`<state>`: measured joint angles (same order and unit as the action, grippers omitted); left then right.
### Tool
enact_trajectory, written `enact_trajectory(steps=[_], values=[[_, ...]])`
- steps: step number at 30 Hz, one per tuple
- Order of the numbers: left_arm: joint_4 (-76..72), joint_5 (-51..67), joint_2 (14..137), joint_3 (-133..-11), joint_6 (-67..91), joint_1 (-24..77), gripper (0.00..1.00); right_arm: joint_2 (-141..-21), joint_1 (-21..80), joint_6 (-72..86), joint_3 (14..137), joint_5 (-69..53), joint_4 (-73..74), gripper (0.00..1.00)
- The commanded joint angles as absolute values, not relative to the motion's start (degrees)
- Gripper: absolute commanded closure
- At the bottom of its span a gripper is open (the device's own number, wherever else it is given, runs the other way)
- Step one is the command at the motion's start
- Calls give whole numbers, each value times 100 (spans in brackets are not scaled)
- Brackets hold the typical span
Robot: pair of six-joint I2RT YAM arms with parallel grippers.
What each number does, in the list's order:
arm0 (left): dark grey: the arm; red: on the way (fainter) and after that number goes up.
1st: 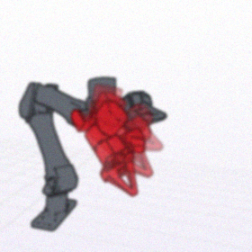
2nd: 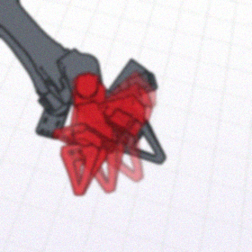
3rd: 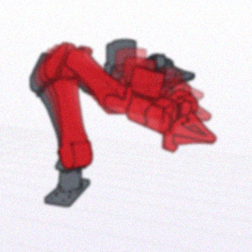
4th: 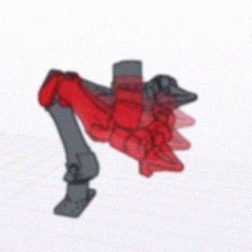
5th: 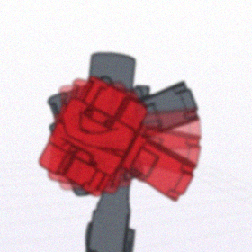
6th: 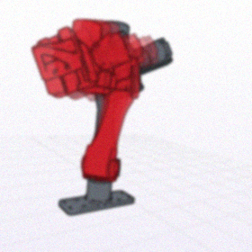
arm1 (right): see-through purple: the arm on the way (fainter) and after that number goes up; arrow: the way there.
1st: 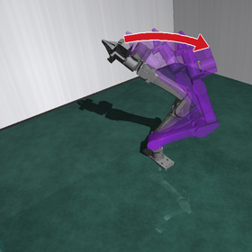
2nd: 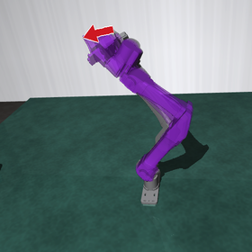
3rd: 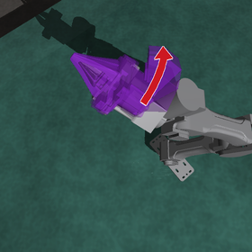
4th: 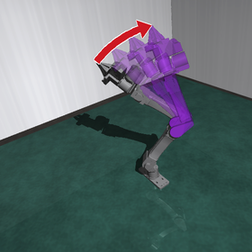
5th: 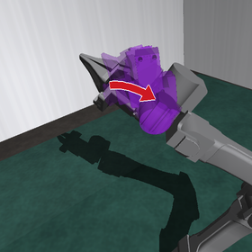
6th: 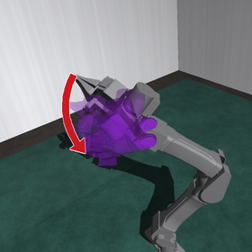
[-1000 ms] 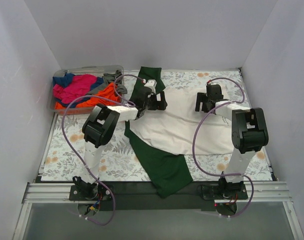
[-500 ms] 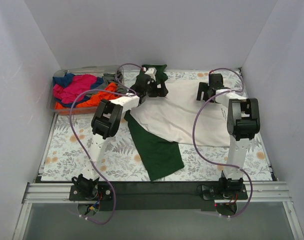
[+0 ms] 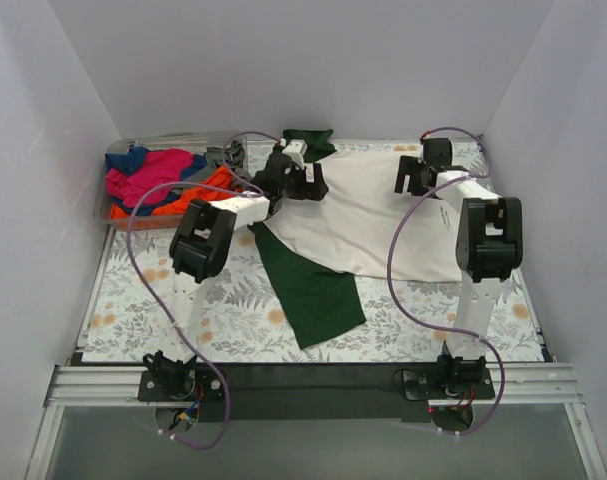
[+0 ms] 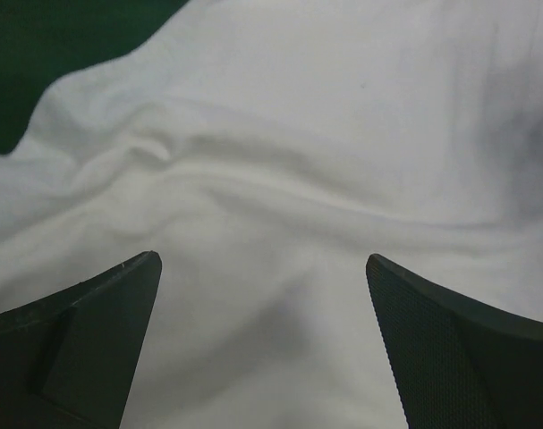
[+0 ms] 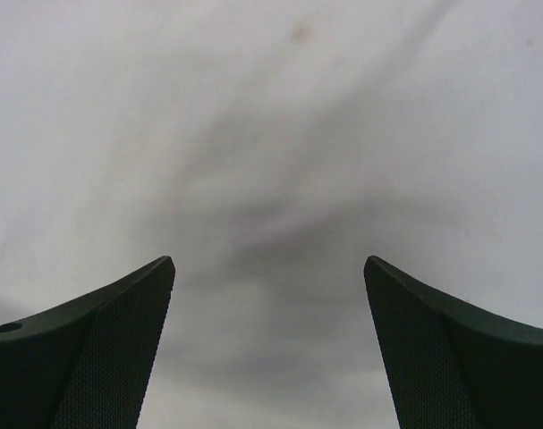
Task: Fold and stack the t-shirts
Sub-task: Fold the tshirt
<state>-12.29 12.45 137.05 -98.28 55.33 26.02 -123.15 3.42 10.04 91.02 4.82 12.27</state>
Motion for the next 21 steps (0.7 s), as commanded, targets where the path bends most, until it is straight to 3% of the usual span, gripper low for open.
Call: enact_trajectory(steps=[1,10,21], values=[[-2037,871,11974,-8854,5221,2891,9,-10789,395,932,8597,360,923,21],[-2013,-385,9266,-5532,6116,3744,8,-8503,396,1002,6236,790,756,20],[324,-2152,6821,-3165,8653,5483,9,-6514,387,1186,4651,765,457,18]])
